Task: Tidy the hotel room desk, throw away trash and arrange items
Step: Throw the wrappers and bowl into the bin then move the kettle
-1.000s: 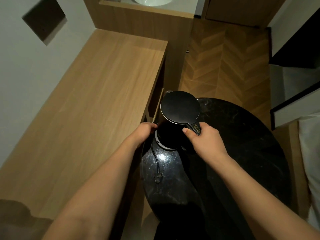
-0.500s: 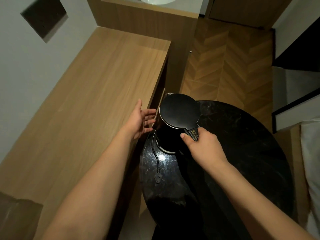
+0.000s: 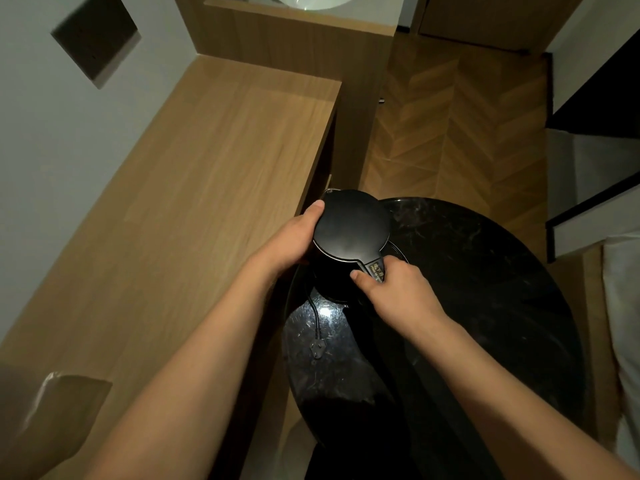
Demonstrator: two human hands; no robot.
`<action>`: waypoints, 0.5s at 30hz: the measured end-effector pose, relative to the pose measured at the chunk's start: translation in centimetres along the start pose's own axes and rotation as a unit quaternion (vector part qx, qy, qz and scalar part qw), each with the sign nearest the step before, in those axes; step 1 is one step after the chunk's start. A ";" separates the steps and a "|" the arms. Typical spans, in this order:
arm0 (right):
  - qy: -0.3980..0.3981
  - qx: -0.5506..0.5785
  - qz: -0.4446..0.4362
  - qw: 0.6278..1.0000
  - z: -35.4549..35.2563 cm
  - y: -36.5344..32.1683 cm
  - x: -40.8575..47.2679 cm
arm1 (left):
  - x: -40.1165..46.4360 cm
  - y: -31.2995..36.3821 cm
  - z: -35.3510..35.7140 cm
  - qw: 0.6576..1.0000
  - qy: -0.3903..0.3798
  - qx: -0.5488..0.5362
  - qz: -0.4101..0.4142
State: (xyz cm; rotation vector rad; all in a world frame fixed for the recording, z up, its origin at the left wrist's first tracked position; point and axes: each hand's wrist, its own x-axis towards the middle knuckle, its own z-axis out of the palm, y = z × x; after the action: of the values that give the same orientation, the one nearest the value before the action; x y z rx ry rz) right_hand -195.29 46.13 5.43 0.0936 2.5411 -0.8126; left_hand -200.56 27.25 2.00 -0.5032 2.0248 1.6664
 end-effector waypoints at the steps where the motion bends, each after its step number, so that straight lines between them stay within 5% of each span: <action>1: -0.003 -0.007 -0.006 1.000 0.0 -0.1 0.0 | -0.2 0.1 -0.2 1.000 0.004 -0.001 -0.004; 15: -0.024 -0.006 0.004 1.000 0.2 1.5 0.2 | -0.9 -0.3 1.6 0.996 0.024 0.082 0.019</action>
State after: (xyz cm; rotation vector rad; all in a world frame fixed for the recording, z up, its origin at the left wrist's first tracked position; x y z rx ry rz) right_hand -195.12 47.23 4.41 0.0779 2.4983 -0.7860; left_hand -199.46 28.78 1.97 -0.4544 2.1965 1.5046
